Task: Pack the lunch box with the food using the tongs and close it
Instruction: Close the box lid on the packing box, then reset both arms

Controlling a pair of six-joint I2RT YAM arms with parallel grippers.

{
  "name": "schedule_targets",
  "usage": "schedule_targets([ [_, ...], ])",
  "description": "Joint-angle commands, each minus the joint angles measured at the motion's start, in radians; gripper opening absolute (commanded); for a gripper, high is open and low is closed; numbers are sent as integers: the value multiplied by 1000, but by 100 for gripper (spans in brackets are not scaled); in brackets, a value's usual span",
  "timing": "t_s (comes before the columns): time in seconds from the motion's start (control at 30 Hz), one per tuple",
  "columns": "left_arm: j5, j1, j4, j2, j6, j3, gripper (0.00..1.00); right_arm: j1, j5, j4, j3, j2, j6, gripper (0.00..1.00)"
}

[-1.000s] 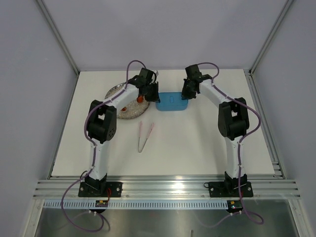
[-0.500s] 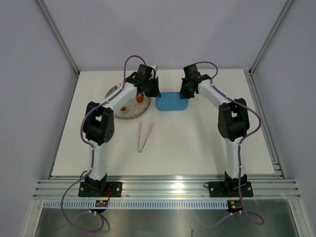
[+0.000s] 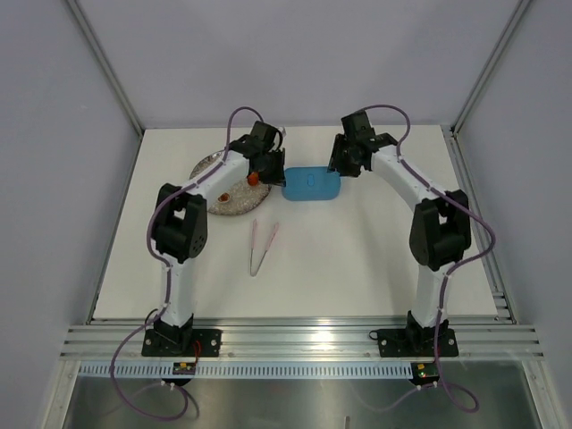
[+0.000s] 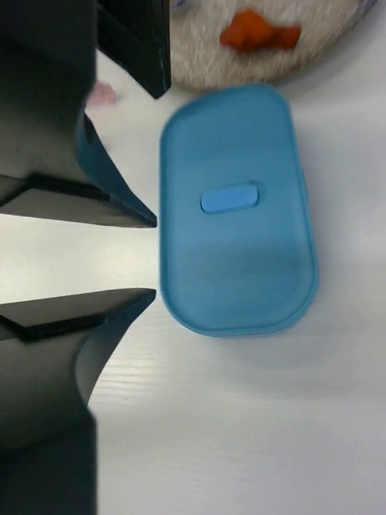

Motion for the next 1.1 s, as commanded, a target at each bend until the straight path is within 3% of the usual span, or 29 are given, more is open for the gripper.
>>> schedule_targets([
  [0.0,-28,-9,-21,-236,51,13,0,10,125,3,2,-257,-3,55],
  [0.03,-40,-9,-22,-273,55,-1,0,10,156,-3,-12,-287,0,72],
  [0.07,-46,-11,-24,-306,58,-11,0,10,188,-10,-43,-313,3,82],
  [0.13,-65,-14,-21,-417,68,-45,3,10,294,-39,-78,-390,16,97],
  [0.17,-74,-14,-18,-455,71,-91,9,10,326,-48,-121,-414,20,99],
  [0.33,-160,-15,5,-726,91,-255,46,10,498,-126,-250,-571,54,99],
  [0.37,-167,-14,5,-759,92,-283,64,10,509,-137,-294,-591,54,99],
  [0.47,-189,-15,31,-894,101,-418,77,10,537,-162,-398,-677,68,100],
  [0.7,-263,-14,97,-1112,83,-769,86,10,526,-162,-627,-887,105,100],
  [0.9,-282,-15,105,-1212,8,-895,99,12,524,-166,-748,-980,125,99],
  [1.07,-342,-14,68,-1229,-3,-923,99,10,521,-181,-785,-1005,145,100],
])
